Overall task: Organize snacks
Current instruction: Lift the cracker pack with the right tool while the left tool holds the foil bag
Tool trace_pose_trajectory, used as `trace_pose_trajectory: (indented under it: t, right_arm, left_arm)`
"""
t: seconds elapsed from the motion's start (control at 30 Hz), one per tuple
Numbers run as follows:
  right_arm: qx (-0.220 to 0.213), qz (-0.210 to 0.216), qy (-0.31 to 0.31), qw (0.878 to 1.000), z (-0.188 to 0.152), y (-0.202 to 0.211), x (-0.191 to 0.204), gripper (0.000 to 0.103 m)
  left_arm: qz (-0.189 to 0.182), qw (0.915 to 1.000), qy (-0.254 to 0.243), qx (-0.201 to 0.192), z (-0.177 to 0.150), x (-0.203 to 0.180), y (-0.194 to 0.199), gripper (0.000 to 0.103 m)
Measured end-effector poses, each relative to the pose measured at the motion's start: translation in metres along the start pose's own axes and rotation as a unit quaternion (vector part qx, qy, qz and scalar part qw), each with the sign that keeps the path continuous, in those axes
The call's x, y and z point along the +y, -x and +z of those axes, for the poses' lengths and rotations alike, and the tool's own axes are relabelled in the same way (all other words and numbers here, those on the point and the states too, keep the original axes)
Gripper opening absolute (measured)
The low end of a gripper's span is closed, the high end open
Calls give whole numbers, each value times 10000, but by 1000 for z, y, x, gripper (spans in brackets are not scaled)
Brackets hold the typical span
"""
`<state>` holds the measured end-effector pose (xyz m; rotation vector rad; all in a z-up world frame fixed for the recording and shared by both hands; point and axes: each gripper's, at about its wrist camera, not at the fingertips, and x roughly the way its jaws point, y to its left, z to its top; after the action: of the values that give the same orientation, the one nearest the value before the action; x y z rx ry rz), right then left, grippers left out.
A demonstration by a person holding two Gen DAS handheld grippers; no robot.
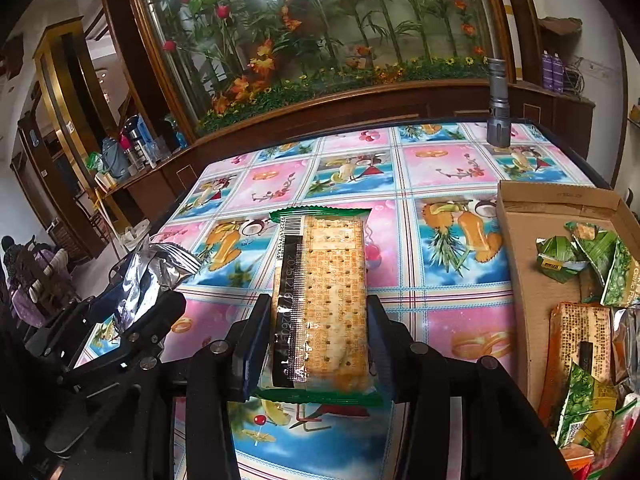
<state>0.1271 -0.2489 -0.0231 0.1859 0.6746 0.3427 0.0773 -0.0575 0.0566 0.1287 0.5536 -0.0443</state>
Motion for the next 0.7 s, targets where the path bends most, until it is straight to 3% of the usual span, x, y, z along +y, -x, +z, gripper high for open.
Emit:
trace_pose_trajectory:
  t: [0.7]
  right_arm:
    - [-158, -11, 111, 9998, 0, 4, 2, 50]
  left_arm:
    - [174, 9997, 25, -188, -1, 2, 9, 58]
